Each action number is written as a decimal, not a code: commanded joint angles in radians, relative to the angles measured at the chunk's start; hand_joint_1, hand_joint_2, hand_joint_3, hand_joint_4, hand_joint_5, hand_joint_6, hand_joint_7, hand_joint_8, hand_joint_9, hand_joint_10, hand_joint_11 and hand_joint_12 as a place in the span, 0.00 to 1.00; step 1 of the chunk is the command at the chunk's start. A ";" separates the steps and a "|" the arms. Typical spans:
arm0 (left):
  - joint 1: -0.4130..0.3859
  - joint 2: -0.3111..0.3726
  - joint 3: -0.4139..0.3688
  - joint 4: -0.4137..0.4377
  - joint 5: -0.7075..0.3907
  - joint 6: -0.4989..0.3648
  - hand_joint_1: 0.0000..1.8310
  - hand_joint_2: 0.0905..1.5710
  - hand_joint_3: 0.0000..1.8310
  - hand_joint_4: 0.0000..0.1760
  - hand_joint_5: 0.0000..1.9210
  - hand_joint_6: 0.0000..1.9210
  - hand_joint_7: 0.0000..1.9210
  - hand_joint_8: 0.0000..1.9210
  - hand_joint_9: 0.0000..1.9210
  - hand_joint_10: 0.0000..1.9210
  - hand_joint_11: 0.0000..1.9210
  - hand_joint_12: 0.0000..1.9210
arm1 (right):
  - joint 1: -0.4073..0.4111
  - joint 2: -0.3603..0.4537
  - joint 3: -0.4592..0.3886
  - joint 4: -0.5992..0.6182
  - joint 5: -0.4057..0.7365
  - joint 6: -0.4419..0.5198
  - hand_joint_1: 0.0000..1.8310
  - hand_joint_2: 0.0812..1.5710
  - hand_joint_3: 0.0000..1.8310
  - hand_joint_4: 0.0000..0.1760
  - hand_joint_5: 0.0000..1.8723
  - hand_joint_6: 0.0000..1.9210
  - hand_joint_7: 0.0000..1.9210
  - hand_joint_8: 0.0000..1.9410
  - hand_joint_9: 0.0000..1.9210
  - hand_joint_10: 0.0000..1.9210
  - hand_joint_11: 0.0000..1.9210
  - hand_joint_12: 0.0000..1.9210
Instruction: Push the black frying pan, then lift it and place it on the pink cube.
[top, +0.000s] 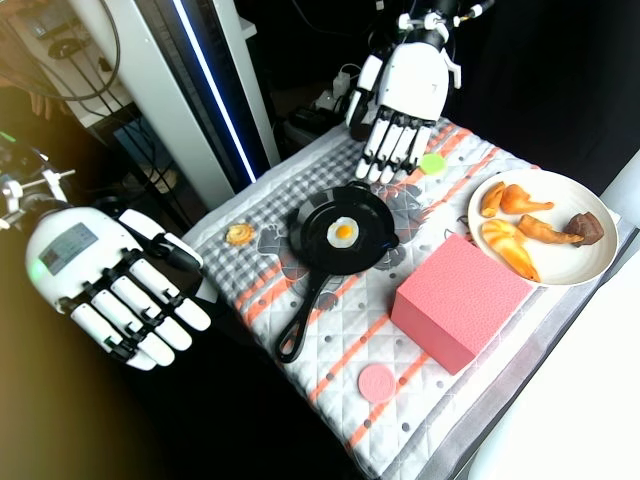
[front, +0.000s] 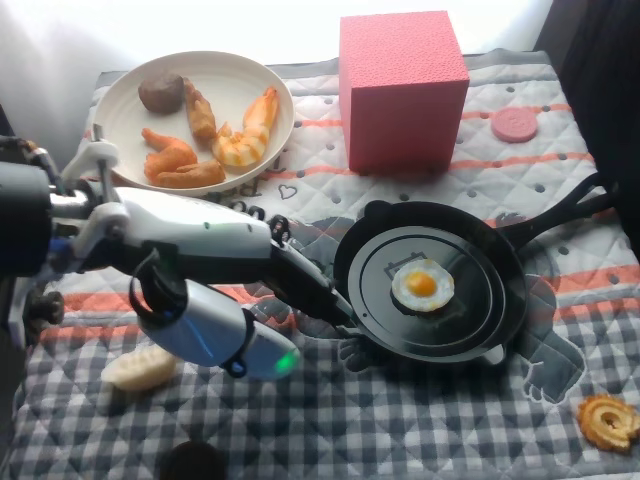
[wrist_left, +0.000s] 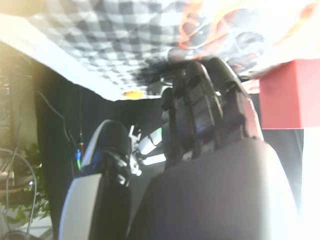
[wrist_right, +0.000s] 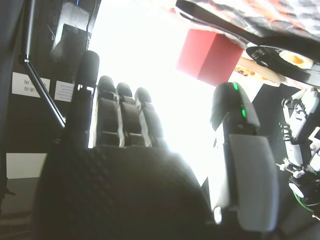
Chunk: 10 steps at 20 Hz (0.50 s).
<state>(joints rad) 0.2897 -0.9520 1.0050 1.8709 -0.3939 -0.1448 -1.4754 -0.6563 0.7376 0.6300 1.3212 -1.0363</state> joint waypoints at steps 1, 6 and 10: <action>-0.012 0.000 0.004 -0.035 0.002 -0.006 0.23 0.85 0.00 0.00 0.23 0.00 0.23 0.00 0.21 0.00 0.00 0.50 | 0.006 0.005 0.004 0.004 0.125 0.004 0.24 0.76 0.00 0.00 0.00 0.00 0.00 0.00 0.02 0.01 0.00 0.60; -0.008 0.016 0.002 -0.035 0.005 -0.006 0.23 0.84 0.00 0.00 0.34 0.02 0.33 0.01 0.30 0.02 0.00 0.63 | 0.002 0.005 0.004 0.004 0.125 0.006 0.25 0.76 0.00 0.00 0.00 0.00 0.00 0.00 0.02 0.01 0.00 0.62; -0.011 0.047 -0.023 0.007 0.011 -0.011 0.26 0.82 0.00 0.00 0.35 0.01 0.35 0.00 0.32 0.01 0.00 0.65 | 0.001 0.004 0.004 0.005 0.125 0.006 0.26 0.76 0.00 0.00 0.00 0.00 0.00 0.00 0.02 0.00 0.00 0.58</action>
<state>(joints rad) 0.2897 -0.9073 0.9878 1.9133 -0.3851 -0.1547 -1.4761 -0.6563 0.7376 0.6338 1.3262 -1.0344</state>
